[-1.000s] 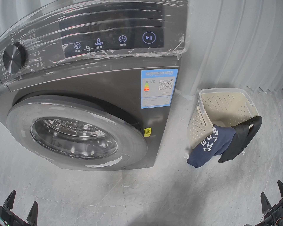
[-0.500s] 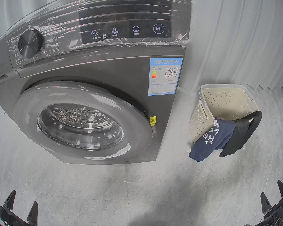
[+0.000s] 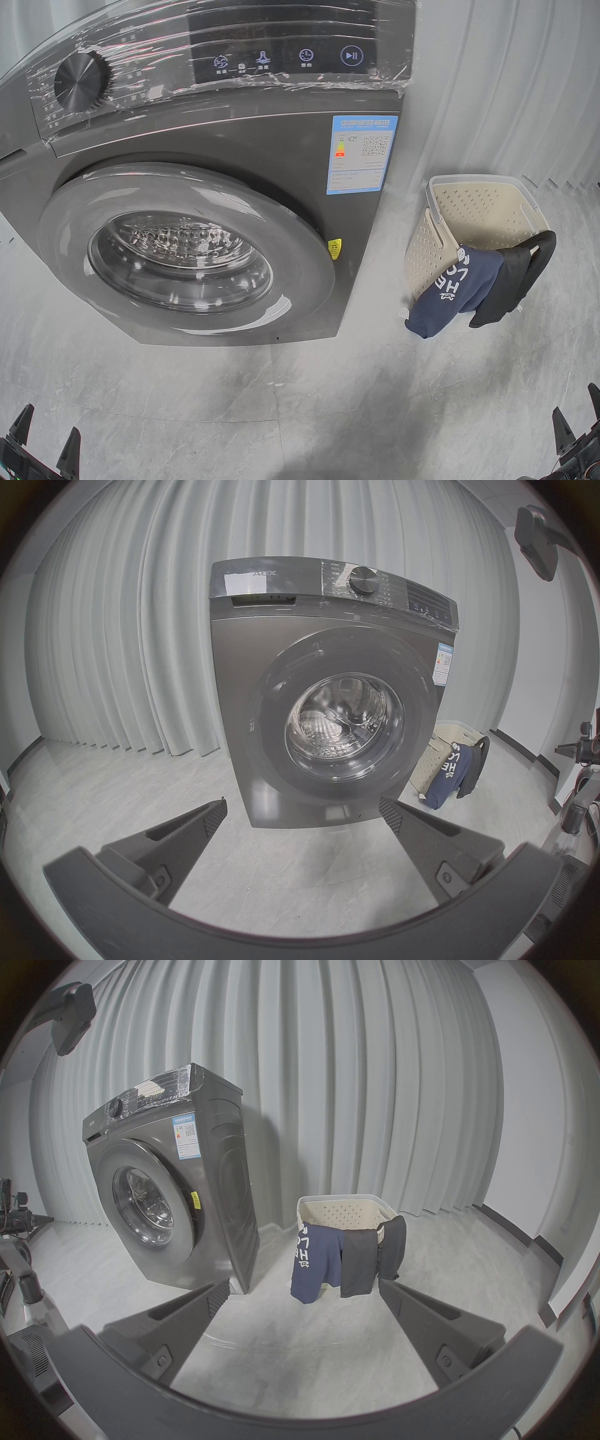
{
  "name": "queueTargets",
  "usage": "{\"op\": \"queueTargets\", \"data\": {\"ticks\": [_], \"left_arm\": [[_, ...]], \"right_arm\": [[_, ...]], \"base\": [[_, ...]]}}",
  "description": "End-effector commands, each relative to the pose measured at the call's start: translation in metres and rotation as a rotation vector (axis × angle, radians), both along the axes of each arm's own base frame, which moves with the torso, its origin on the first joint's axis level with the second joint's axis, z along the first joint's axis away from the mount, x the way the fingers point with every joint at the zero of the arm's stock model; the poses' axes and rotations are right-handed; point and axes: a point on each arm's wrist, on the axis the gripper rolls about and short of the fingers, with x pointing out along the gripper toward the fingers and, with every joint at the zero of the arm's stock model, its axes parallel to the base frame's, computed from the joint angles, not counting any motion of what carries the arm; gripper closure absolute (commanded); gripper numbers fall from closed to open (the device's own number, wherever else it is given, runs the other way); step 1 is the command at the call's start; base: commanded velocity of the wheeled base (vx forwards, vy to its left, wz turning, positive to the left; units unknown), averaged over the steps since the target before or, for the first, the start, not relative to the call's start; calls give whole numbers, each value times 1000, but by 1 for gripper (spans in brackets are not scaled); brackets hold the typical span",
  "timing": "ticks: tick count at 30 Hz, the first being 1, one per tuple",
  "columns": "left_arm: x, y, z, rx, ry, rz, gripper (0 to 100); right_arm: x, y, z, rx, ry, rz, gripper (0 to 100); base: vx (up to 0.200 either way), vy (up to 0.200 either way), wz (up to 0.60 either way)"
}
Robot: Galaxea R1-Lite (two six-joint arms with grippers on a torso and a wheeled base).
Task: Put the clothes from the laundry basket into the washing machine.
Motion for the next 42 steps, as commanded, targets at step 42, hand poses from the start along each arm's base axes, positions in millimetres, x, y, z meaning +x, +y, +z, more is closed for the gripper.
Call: {"op": "queueTargets", "data": {"ticks": [42], "left_arm": [[0, 0, -4, -1, 3, 0, 0]], "right_arm": [[0, 0, -5, -2, 0, 2, 0]], "base": [[0, 95, 43]]}}
